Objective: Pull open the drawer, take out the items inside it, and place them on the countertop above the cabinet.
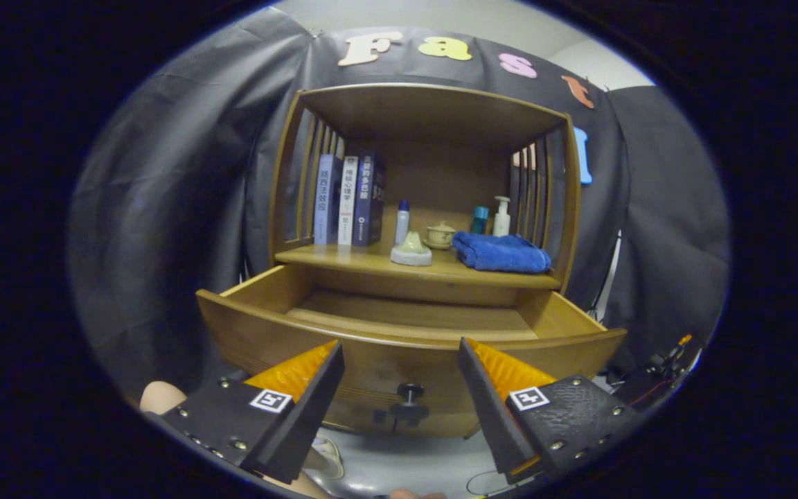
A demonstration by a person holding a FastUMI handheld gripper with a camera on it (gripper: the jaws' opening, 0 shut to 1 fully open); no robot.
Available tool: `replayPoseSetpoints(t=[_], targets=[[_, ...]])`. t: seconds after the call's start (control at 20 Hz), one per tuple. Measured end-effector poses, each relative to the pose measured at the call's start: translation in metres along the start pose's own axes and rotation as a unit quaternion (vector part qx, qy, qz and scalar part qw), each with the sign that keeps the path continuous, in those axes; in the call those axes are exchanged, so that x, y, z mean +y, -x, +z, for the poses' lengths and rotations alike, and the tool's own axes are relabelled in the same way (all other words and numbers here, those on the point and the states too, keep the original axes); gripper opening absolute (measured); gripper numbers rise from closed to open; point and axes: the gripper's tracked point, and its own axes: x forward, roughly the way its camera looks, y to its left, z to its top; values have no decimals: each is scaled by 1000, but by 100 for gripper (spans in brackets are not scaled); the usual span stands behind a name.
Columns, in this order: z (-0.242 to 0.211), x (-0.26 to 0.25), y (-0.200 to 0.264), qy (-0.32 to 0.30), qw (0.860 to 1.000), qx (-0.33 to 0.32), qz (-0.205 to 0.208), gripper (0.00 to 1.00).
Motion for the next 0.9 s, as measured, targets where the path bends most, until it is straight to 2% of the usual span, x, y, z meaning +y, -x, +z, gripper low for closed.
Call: replayPoseSetpoints(t=[0.25,0.9], targets=[[-14,-6,-14,-26,999,21,-10,99],[-18,-10,-26,-6,999,15,-38,99]])
